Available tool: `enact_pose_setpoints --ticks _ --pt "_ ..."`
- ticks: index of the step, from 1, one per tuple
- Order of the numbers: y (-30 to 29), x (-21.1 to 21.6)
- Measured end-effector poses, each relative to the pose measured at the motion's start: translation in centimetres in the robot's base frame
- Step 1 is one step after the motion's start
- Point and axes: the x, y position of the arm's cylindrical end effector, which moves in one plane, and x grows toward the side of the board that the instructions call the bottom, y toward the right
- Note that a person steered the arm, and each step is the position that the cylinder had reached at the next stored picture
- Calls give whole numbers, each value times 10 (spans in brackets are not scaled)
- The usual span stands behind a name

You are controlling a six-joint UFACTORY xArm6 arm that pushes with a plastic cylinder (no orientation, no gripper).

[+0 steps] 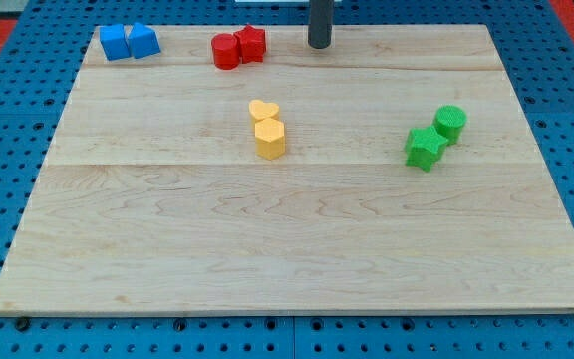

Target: Point your arm at the red star

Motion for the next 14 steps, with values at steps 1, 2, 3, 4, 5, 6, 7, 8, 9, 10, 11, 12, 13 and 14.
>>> enact_pose_setpoints --ticks 1,2,3,4,5,6,7,8,9,10,11,12,13,14 --pt "0 0" --pt "-2 0" --pt "0 0" --pt "0 1" --pt "0 3" --pt "5 6" --pt "6 6" --pt "8 4" --pt "5 4" --pt "6 4" --pt "6 4" --pt "11 9" --pt "16 18" --pt "16 19"
